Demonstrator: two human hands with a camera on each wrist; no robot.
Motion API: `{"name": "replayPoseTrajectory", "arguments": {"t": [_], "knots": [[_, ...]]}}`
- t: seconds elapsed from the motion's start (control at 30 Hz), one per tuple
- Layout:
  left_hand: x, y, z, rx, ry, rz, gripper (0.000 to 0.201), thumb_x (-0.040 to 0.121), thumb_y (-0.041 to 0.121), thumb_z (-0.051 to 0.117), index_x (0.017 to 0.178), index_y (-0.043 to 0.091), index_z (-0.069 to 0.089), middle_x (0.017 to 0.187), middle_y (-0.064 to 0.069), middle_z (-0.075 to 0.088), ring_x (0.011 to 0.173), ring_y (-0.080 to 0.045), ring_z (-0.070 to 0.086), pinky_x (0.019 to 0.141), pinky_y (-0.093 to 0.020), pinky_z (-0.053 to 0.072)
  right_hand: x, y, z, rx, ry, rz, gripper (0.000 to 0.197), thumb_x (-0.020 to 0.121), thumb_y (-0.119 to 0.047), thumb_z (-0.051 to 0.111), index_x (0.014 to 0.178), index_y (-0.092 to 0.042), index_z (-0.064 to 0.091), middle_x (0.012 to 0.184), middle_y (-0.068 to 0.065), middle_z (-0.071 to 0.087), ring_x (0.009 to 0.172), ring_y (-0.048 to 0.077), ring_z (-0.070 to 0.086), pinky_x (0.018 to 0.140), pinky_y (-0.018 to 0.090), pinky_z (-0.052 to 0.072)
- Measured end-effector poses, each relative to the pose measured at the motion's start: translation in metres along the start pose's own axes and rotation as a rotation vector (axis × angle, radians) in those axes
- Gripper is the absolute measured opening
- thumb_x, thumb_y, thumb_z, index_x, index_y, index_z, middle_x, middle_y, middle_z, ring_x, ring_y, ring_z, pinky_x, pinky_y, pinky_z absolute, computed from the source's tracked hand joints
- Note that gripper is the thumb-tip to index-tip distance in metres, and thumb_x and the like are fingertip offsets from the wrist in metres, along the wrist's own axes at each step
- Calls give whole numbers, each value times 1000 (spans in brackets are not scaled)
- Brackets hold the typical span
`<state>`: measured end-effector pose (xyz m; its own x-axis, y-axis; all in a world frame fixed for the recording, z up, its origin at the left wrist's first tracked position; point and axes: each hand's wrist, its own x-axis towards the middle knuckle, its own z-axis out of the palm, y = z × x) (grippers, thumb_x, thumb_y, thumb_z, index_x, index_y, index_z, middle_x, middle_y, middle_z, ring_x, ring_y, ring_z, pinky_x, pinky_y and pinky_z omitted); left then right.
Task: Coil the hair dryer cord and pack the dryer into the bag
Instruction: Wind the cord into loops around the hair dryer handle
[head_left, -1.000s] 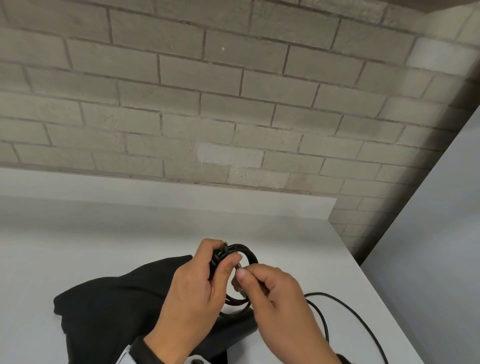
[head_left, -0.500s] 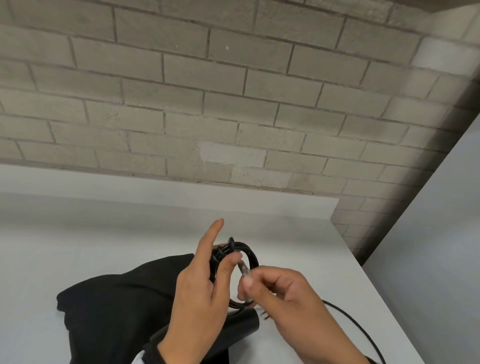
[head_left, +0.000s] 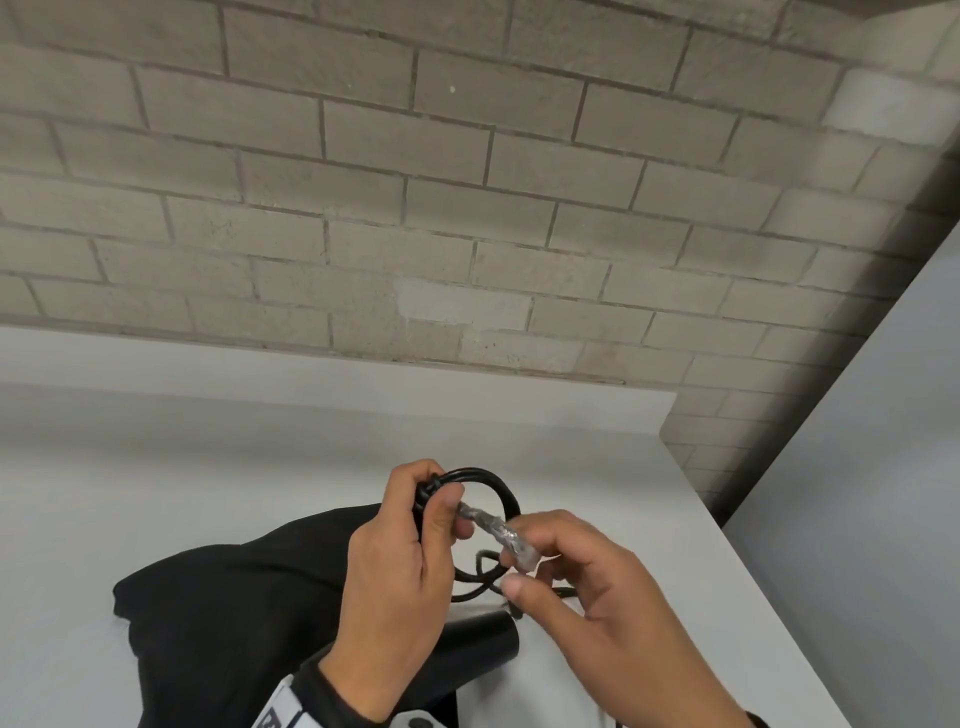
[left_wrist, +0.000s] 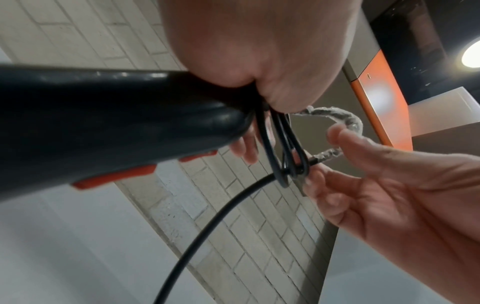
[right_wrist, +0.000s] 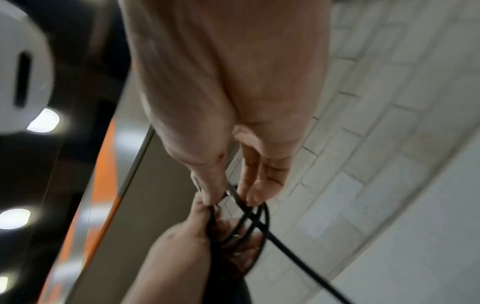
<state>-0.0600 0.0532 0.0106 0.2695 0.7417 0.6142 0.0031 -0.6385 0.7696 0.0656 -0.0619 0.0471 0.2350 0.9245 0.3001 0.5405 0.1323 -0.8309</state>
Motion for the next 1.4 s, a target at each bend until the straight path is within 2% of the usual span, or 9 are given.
{"name": "replayPoseTrajectory", "arguments": {"t": [0.2, 0.33, 0.6, 0.77, 0.97, 1.07, 1.17, 1.33, 1.4], "knots": [[-1, -1, 3, -41, -14, -53, 25, 91, 71, 35, 99, 51, 46, 68, 10, 66, 58, -15, 65, 55, -23, 49, -5, -4, -7, 187, 98, 60, 7, 87, -25, 66, 91, -28, 71, 85, -4, 72, 81, 12, 66, 78, 28, 54], [0, 6, 3, -206, -4, -159, 8, 93, 44, 48, 96, 39, 54, 58, 6, 61, 56, -13, 65, 60, -16, 47, -4, -3, -19, 607, 86, 201, 49, 71, -52, 75, 93, -9, 73, 65, 1, 55, 71, 18, 58, 71, 23, 50], [8, 17, 0, -610, 7, -428, 28, 85, 43, 55, 89, 17, 64, 52, 8, 40, 46, -11, 35, 45, -17, 35, -4, 17, -13, 979, 93, 304, 49, 71, -36, 82, 94, 5, 68, 60, 4, 39, 53, 23, 53, 81, 46, 55], [6, 10, 0, -543, -3, -342, 38, 83, 62, 53, 82, 27, 68, 50, 9, 36, 47, -6, 30, 42, -19, 27, -8, 11, -36, 772, 74, 385, 58, 57, -44, 89, 88, 0, 69, 54, 0, 33, 38, 9, 23, 40, 23, 35], [4, 10, 6, -462, -19, -301, 47, 83, 68, 50, 83, 23, 65, 51, 7, 35, 48, -7, 29, 44, -20, 28, -20, 14, -83, 171, -192, 288, 33, 68, -35, 85, 70, -9, 65, 62, 0, 58, 61, 16, 56, 62, 26, 45], [8, 7, 5, -452, -7, -290, 44, 84, 68, 48, 81, 27, 62, 51, 8, 37, 49, -5, 31, 43, -21, 29, -35, 36, -75, 527, -24, 211, 36, 68, -37, 86, 73, -9, 64, 63, 6, 58, 84, 33, 69, 86, 39, 52], [9, 6, 3, -431, 0, -284, 42, 86, 65, 46, 81, 25, 59, 52, 9, 36, 49, -7, 30, 43, -22, 28, -44, 54, -52, 952, -92, 239, 26, 83, -22, 76, 85, -1, 61, 56, 1, 50, 47, 16, 57, 61, 32, 56], [3, 6, 8, -388, -32, -244, 47, 87, 67, 46, 82, 22, 57, 53, 10, 37, 49, -8, 30, 44, -21, 29, -56, 45, -84, -170, -172, 388, 43, 63, -53, 80, 58, -16, 60, 51, -3, 42, 48, 8, 38, 54, 18, 31], [3, 6, 11, -387, -24, -249, 45, 88, 66, 45, 83, 23, 57, 53, 10, 38, 50, -8, 31, 44, -21, 30, -56, 42, -96, -105, -13, 285, 53, 60, -60, 80, 52, -13, 55, 47, 0, 43, 49, 10, 41, 56, 22, 36]]}}
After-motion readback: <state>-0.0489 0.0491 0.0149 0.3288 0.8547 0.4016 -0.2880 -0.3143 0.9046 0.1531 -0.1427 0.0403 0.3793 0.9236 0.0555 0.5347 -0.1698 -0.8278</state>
